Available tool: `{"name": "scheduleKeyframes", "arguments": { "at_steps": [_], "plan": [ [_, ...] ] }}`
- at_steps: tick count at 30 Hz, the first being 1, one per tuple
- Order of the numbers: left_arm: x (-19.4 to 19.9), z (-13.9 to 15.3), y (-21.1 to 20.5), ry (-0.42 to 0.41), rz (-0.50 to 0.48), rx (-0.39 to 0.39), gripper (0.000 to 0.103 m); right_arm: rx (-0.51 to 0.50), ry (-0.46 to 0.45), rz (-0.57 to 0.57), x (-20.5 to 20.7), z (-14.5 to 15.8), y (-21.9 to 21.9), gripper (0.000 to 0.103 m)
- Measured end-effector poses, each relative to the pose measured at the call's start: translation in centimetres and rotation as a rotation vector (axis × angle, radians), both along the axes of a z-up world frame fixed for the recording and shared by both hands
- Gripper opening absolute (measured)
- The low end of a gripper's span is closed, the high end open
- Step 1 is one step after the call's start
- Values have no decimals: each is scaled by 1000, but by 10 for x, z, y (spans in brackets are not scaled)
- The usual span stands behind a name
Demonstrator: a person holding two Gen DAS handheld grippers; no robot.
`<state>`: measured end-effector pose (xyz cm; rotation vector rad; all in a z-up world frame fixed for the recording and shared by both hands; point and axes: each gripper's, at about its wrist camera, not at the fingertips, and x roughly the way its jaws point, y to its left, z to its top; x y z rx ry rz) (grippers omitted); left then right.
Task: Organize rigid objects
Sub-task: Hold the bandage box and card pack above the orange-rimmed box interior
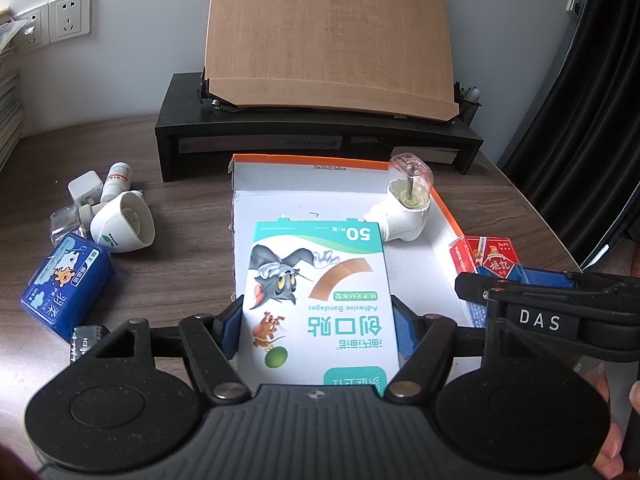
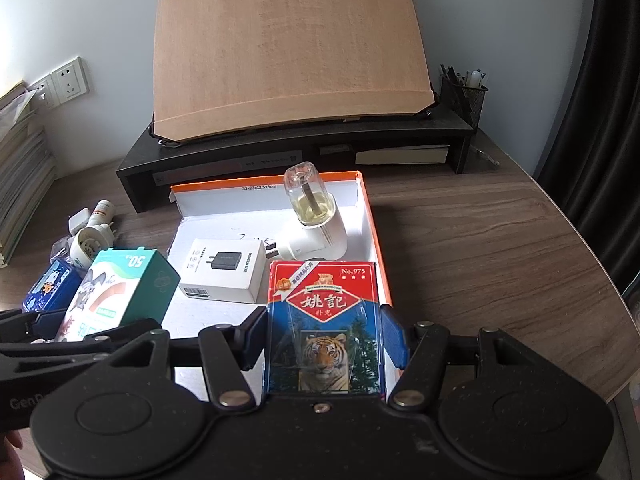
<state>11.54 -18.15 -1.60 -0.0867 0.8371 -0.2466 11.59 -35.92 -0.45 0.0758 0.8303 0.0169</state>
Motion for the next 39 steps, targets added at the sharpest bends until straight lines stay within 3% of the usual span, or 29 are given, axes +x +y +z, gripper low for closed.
{"name": "scheduleKeyframes", "arguments": {
  "at_steps": [39],
  "plan": [
    [6, -4, -4, 15, -10, 18, 71, -2, 12, 15, 5, 0, 1, 71]
  ]
}}
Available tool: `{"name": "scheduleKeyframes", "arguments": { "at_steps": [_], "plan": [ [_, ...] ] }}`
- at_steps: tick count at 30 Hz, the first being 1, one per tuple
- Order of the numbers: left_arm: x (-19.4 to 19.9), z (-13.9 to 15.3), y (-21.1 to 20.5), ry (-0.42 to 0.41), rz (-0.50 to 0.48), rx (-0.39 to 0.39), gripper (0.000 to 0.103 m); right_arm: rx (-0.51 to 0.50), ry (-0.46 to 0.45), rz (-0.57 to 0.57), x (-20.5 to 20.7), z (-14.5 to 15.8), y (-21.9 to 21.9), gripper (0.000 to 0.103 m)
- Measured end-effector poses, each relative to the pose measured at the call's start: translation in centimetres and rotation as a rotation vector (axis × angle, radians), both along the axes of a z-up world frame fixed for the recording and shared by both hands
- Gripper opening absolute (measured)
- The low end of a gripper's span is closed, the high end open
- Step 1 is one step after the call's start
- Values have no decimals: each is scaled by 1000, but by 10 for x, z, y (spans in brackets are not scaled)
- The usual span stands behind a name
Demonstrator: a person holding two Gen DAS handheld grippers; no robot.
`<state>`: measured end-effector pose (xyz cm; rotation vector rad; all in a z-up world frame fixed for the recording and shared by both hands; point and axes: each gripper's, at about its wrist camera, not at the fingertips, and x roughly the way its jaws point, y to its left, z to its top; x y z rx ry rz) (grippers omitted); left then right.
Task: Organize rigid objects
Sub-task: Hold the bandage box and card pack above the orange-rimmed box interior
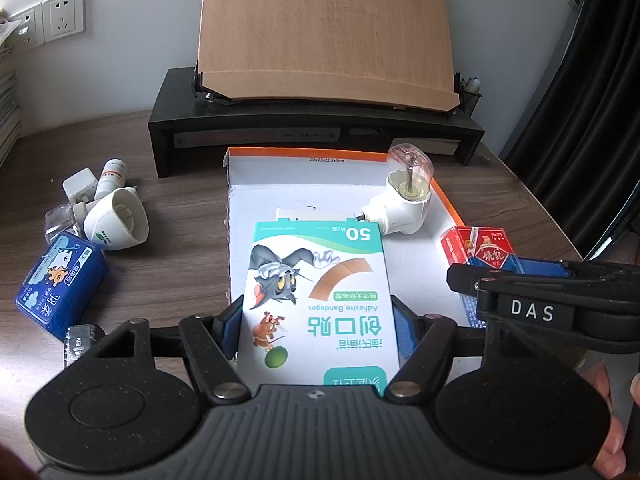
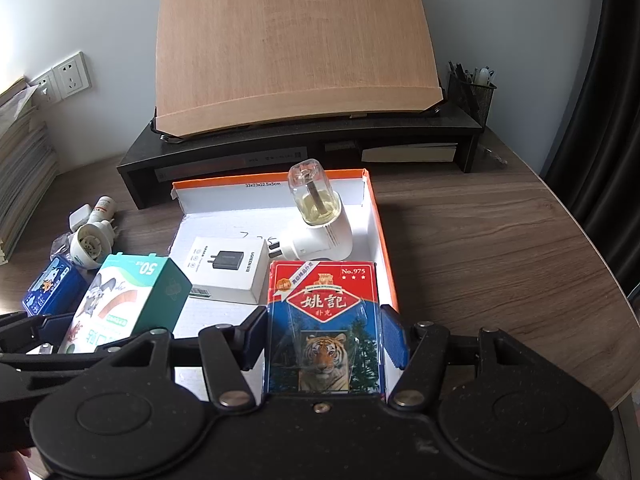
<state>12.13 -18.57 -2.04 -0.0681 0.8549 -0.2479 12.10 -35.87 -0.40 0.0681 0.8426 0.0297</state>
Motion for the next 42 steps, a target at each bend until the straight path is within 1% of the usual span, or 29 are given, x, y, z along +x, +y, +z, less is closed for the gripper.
{"name": "scheduleKeyframes", "arguments": {
  "at_steps": [20, 42],
  "plan": [
    [3, -2, 0, 3, 0, 5, 71, -4, 15, 11, 9, -2, 4, 71],
    [3, -2, -3, 4, -4, 13, 71, -5, 19, 13, 10, -2, 2, 71]
  ]
}}
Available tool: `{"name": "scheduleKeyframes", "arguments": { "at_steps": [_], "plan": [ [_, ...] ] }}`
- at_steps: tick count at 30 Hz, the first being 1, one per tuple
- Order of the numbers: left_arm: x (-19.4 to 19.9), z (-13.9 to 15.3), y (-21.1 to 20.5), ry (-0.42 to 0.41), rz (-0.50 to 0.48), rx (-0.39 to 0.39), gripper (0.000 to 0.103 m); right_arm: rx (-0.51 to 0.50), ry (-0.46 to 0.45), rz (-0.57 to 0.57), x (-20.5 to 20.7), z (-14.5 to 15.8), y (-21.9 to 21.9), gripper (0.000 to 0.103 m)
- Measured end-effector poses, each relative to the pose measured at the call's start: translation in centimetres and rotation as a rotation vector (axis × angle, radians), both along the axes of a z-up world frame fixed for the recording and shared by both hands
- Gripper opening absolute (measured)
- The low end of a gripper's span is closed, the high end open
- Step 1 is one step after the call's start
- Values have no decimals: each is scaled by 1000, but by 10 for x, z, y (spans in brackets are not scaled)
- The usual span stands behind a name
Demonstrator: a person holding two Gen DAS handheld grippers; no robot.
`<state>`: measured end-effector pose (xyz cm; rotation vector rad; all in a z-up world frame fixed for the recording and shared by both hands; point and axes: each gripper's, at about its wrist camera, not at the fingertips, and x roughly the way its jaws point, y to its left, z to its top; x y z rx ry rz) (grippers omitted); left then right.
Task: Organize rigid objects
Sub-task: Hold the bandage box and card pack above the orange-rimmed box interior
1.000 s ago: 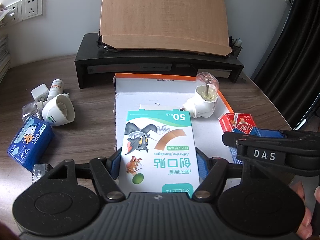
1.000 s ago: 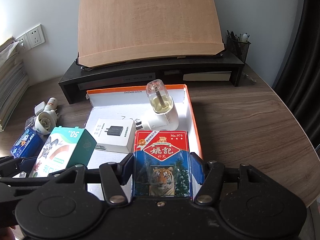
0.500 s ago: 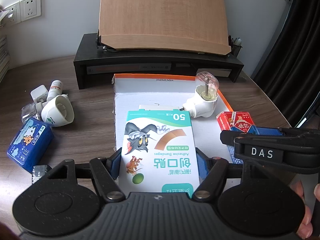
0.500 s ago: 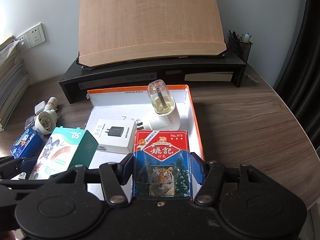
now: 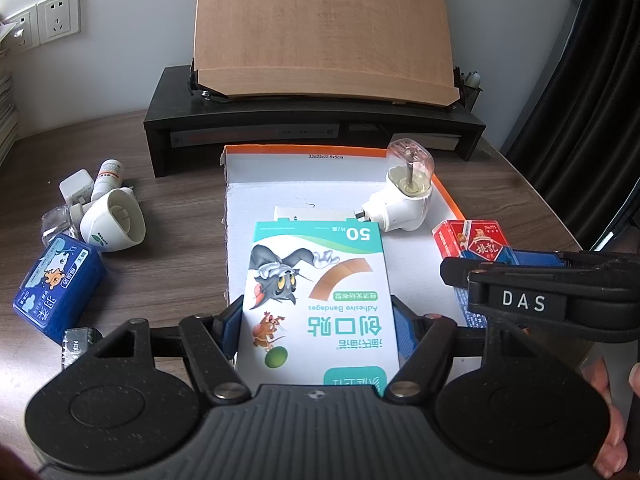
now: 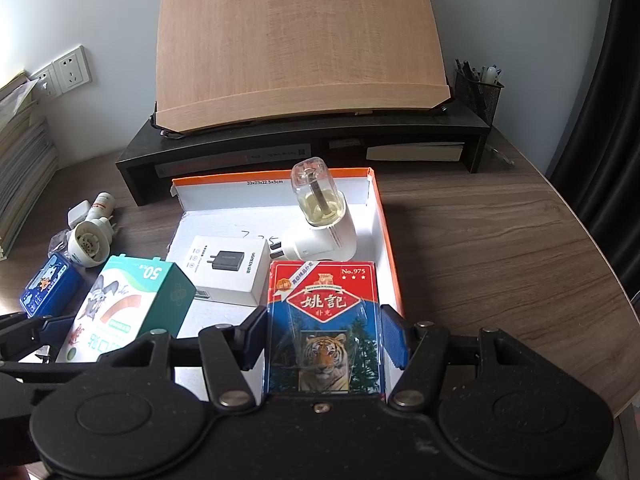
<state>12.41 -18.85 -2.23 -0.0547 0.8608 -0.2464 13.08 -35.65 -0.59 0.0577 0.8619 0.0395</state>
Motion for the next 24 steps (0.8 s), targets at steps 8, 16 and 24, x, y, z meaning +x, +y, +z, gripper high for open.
{"name": "scheduleKeyframes", "arguments": {
  "at_steps": [8, 16, 24],
  "plan": [
    [0, -1, -1, 1, 0, -2, 71, -1, 1, 0, 1, 0, 0, 71],
    [0, -1, -2, 2, 1, -1, 71, -7, 4, 3, 1, -1, -5, 71],
    [0, -2, -5, 5, 2, 4, 71, -17, 10, 10, 5, -3, -9, 71]
  ]
}}
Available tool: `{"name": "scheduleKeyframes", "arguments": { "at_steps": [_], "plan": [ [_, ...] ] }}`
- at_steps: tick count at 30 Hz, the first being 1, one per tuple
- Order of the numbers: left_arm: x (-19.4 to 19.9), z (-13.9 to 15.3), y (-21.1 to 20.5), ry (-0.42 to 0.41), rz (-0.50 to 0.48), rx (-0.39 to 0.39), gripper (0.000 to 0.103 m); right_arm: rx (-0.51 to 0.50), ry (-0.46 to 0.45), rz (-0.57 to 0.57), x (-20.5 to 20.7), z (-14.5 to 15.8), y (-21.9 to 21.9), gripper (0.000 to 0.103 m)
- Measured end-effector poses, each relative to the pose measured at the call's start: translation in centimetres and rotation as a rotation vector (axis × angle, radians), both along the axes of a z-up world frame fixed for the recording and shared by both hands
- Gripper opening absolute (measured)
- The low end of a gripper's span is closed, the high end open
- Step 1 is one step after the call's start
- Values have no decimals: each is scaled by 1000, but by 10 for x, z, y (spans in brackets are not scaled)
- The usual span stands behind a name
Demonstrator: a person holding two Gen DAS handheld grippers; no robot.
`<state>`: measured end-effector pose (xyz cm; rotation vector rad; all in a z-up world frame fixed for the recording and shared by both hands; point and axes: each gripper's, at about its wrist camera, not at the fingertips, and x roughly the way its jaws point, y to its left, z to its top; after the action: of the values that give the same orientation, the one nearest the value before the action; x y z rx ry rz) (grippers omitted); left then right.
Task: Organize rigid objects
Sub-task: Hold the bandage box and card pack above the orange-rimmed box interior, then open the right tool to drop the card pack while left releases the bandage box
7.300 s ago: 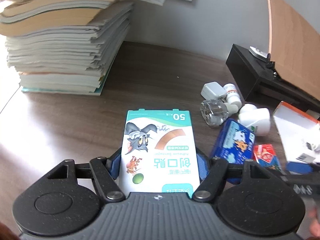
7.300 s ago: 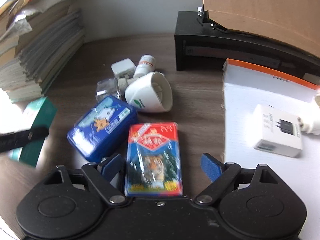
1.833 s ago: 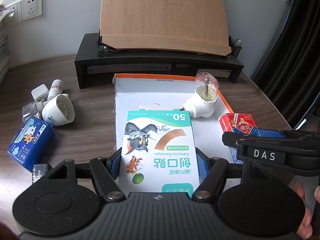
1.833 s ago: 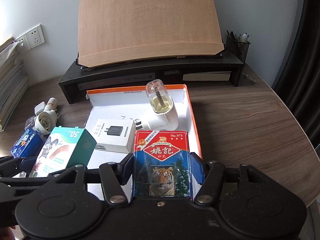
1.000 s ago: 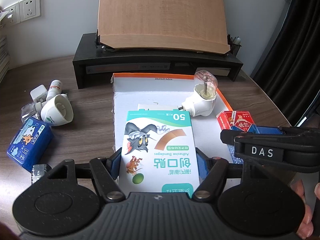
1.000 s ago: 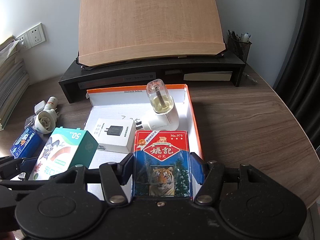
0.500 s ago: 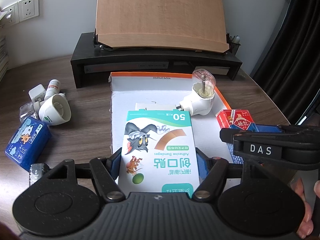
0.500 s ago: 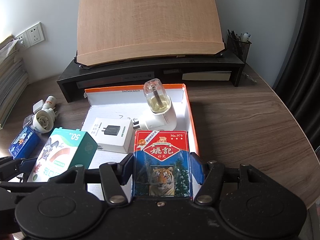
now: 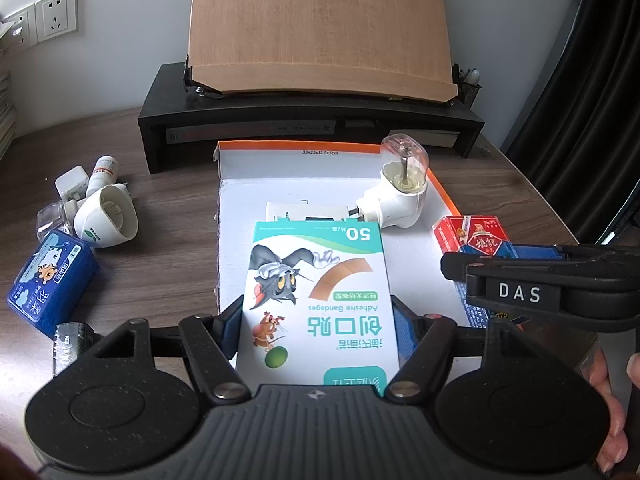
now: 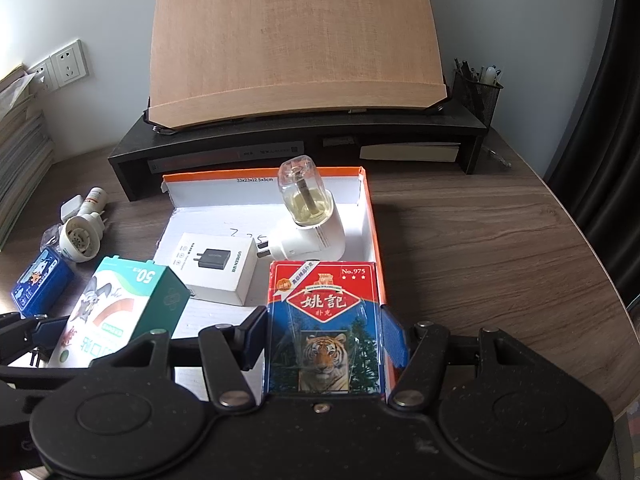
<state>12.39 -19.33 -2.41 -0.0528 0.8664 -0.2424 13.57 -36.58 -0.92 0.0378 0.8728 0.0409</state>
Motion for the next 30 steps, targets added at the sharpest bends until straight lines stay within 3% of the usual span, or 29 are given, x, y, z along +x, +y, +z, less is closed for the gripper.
{"name": "scheduleKeyframes", "arguments": {
  "at_steps": [30],
  "plan": [
    [18, -12, -15, 30, -1, 26, 71, -30, 32, 64, 43, -14, 4, 71]
  ]
}}
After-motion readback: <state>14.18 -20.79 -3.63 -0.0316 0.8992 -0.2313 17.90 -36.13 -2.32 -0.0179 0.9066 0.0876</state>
